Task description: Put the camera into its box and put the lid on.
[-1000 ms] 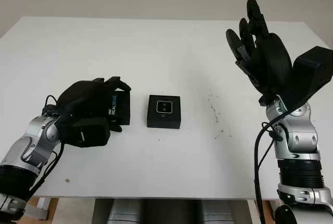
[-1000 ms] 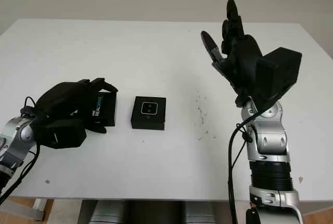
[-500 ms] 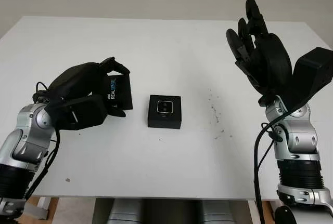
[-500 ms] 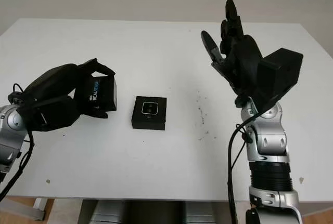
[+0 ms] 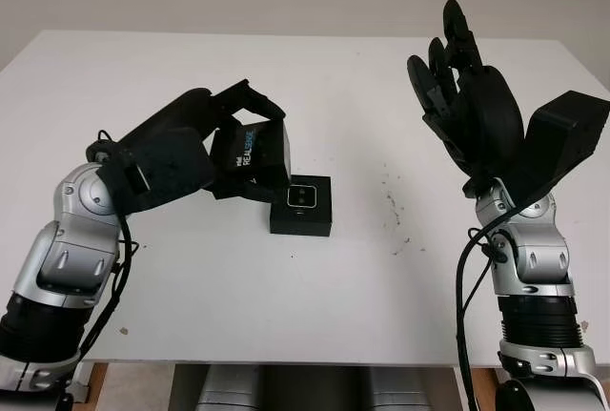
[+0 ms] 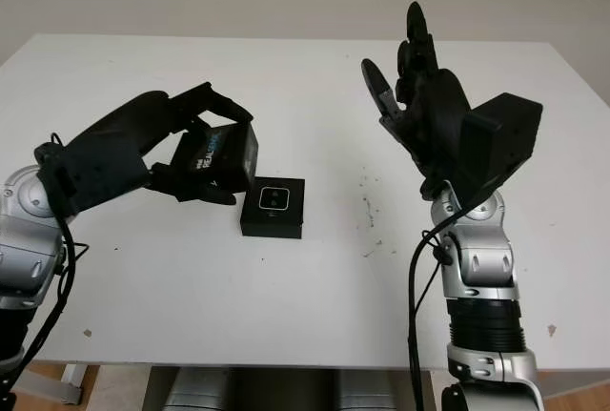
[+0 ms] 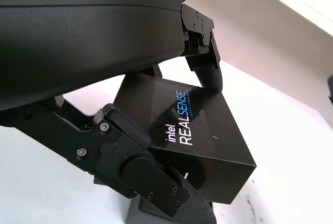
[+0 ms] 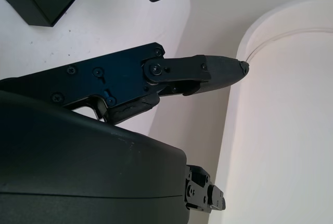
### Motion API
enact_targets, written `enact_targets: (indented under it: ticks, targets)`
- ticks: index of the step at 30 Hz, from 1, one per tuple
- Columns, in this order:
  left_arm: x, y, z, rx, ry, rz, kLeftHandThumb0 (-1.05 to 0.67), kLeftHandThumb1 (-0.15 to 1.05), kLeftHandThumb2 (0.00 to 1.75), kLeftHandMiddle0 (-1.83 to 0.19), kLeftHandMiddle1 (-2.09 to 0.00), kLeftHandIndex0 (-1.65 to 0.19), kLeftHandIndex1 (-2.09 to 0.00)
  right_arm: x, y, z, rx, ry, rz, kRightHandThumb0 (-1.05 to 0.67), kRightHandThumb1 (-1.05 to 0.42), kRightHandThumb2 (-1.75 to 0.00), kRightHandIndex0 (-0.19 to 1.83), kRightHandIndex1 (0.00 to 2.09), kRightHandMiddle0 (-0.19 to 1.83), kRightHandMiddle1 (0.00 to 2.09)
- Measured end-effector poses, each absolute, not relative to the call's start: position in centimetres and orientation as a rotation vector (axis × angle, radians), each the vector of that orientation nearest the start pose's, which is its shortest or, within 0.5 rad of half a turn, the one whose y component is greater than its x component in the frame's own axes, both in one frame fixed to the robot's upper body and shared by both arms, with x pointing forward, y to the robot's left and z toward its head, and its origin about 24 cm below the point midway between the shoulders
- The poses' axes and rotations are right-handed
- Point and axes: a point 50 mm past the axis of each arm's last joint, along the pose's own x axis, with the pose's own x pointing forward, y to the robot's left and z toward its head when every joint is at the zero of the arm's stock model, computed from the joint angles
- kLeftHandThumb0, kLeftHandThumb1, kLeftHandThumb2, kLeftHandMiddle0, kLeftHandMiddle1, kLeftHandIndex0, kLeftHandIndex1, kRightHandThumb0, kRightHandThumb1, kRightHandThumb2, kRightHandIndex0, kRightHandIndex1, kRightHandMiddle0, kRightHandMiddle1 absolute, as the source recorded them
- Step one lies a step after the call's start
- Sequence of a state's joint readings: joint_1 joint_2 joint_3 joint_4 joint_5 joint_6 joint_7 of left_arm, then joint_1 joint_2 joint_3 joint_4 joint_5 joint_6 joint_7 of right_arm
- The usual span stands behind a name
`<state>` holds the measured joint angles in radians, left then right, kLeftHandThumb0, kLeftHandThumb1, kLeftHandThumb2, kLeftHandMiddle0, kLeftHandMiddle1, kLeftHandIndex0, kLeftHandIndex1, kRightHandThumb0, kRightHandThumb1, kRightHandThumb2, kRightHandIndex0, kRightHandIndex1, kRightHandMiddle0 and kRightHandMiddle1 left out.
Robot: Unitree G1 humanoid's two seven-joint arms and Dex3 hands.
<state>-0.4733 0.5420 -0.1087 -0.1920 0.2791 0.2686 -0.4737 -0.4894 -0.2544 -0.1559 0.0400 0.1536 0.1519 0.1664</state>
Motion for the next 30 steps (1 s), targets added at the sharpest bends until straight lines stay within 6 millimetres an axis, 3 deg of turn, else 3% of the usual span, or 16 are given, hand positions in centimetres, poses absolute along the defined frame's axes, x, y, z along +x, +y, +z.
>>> enact_targets:
  ticks: [10,22,30]
  targets:
    - [30.5,14.9,16.4,1.002,-0.251,-0.419,-0.09,0.99,0.05,-0.39,-1.49,-0.24,-1.36,32.8,-18.7,17.2,-0.037,-0.344,0.055,-0.71,-1.05,-0.32,-0.19,0.0,-0.16,0.06]
    - [31.0,14.5,14.0,1.152,-0.332,-0.404,-0.06,0.99,0.05,-0.25,-1.47,-0.21,-1.39,32.8,-18.6,17.3,-0.047,-0.357,0.066,-0.75,-1.05,-0.29,-0.19,0.0,-0.16,0.06]
    - [31.3,14.5,13.1,1.159,-0.354,-0.394,-0.08,1.01,0.06,-0.22,-1.52,-0.16,-1.43,32.8,-18.6,17.2,-0.045,-0.354,0.07,-0.73,-1.05,-0.3,-0.19,0.0,-0.16,0.06]
